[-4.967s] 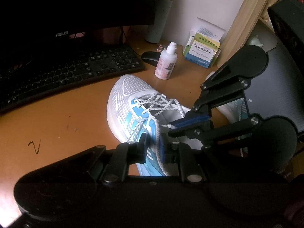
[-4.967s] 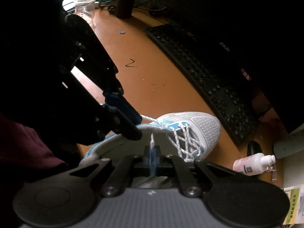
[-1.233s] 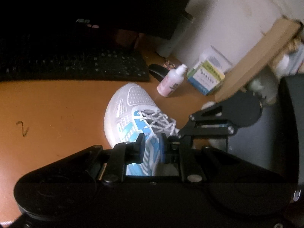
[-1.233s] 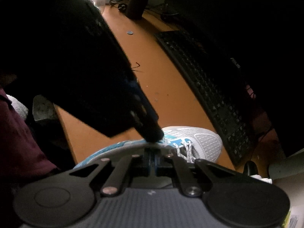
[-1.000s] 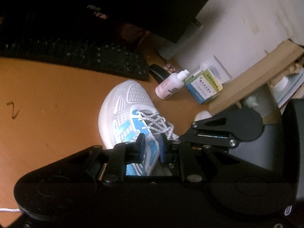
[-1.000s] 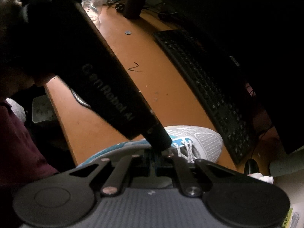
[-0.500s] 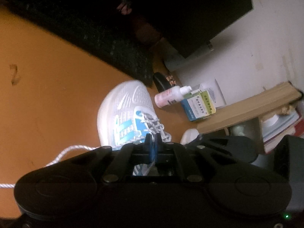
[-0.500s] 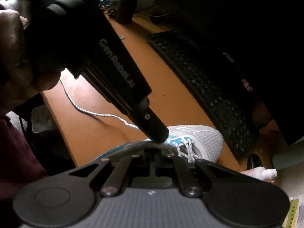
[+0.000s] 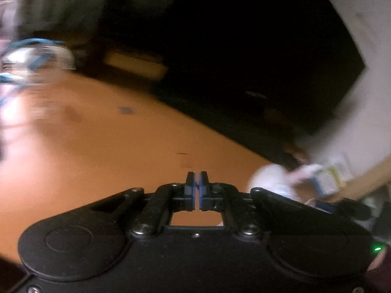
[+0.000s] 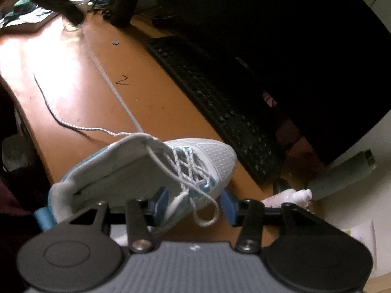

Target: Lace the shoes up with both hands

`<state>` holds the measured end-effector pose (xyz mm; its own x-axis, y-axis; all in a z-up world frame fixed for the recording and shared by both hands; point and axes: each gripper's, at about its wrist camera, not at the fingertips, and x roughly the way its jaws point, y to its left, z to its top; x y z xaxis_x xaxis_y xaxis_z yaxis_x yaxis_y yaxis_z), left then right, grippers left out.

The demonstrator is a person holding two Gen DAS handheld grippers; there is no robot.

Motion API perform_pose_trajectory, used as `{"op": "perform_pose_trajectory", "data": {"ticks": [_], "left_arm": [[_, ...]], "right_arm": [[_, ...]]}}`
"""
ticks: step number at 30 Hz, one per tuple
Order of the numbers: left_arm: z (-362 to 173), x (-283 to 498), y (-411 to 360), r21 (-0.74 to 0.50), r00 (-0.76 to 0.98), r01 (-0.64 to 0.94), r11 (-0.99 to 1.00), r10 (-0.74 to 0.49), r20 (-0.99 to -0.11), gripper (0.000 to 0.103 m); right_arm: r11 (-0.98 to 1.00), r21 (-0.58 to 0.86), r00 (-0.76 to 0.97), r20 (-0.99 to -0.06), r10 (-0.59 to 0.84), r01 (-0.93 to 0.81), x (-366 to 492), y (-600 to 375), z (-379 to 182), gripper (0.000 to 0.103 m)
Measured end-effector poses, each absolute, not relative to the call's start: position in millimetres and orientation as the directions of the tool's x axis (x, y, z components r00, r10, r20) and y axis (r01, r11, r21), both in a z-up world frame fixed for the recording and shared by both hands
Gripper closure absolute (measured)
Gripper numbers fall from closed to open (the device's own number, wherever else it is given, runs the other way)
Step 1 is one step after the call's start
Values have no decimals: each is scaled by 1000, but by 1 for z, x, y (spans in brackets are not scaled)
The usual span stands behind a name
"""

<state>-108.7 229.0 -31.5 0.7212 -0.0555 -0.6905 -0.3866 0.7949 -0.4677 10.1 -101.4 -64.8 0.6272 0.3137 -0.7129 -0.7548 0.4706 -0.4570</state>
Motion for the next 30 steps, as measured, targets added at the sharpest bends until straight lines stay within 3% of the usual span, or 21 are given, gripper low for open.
{"op": "perform_pose_trajectory", "data": {"ticks": [2, 5, 8, 9, 11, 13, 19, 22, 24, 27, 30], "left_arm": [[-32, -129, 244, -421, 695, -458, 783, 20, -719, 103], [-35, -139, 248, -413, 678, -477, 776, 26, -735, 103], [-43, -129, 233, -425, 639, -414, 805, -76, -766, 103], [-43, -126, 227, -435, 637, -392, 811, -102, -764, 100], [-41, -122, 222, -428, 630, -362, 828, -122, -767, 78], [-39, -119, 221, -401, 615, -346, 848, -118, -780, 73], [-61, -107, 239, -332, 540, -395, 857, -75, -838, 73], [-71, -102, 229, -304, 505, -385, 872, -77, -860, 73], [-81, -100, 223, -243, 471, -364, 899, -48, -881, 73], [-85, -102, 216, -191, 451, -309, 932, -33, -892, 71], [-83, -109, 217, -163, 448, -275, 948, -24, -894, 71]], "right_arm": [[488, -440, 623, -715, 317, -754, 14, -104, -66, 54], [505, -416, 614, -719, 326, -756, 16, -108, -65, 54], [508, -410, 609, -724, 324, -758, 17, -108, -66, 54], [507, -410, 608, -725, 323, -758, 17, -107, -67, 54], [524, -386, 600, -727, 334, -759, 19, -107, -64, 54], [536, -368, 598, -720, 352, -759, 18, -110, -57, 54], [537, -299, 573, -673, 467, -789, 10, -98, -19, 55], [437, -257, 480, -692, 540, -862, 5, -66, -14, 55], [334, -247, 403, -717, 568, -910, -3, -31, -22, 58], [206, -181, 270, -762, 588, -962, -12, 13, -42, 81], [112, -130, 171, -798, 578, -985, -17, 49, -65, 85]]}}
